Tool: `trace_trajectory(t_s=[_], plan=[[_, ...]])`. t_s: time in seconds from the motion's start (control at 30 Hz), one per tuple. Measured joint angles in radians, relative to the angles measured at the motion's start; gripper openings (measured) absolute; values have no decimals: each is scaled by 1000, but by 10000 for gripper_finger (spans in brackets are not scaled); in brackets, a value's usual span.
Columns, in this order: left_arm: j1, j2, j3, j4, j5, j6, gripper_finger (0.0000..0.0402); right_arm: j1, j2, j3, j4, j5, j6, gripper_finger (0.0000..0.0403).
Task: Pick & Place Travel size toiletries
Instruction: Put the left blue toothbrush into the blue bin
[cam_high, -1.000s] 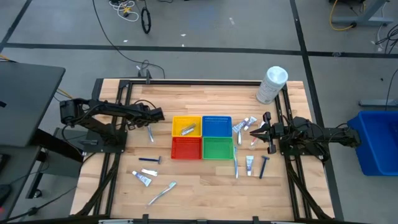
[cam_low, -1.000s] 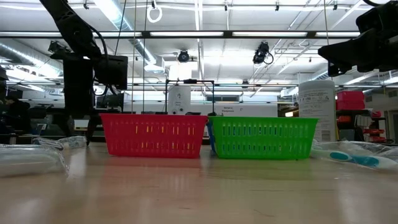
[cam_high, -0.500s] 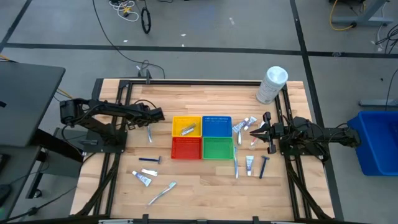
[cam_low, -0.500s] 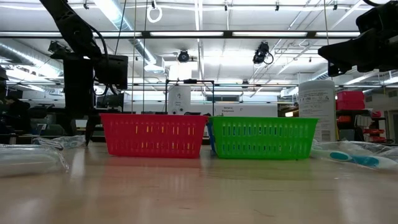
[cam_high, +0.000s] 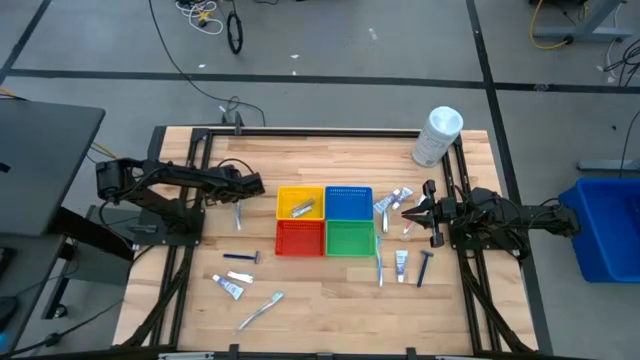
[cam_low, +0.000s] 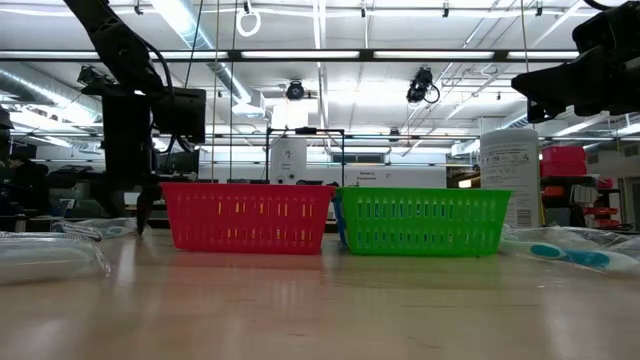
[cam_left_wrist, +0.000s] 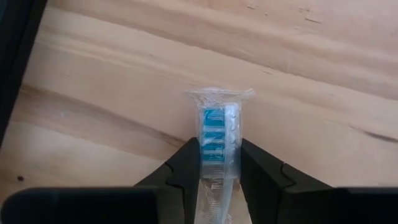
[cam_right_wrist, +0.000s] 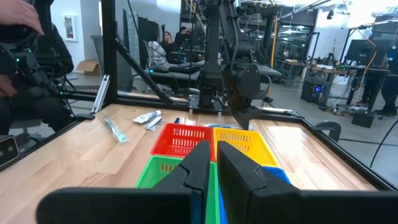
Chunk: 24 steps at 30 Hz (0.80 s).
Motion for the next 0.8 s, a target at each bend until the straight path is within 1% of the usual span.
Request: trace_trajectory(t_s=[0.17, 0.37, 0.6, 0.8], plan=[[-1, -26, 0, -13, 28, 12, 105, 0, 0, 0, 0, 0, 0, 40], [-1, -56, 30, -19, 37, 91, 96, 0, 0, 0, 0, 0, 0, 40], [-10, -60, 102, -30, 38, 192, 99, 0, 0, 0, 0, 0, 0, 41], [-10, -60, 173, -91, 38, 261, 95, 0, 0, 0, 0, 0, 0, 41]])
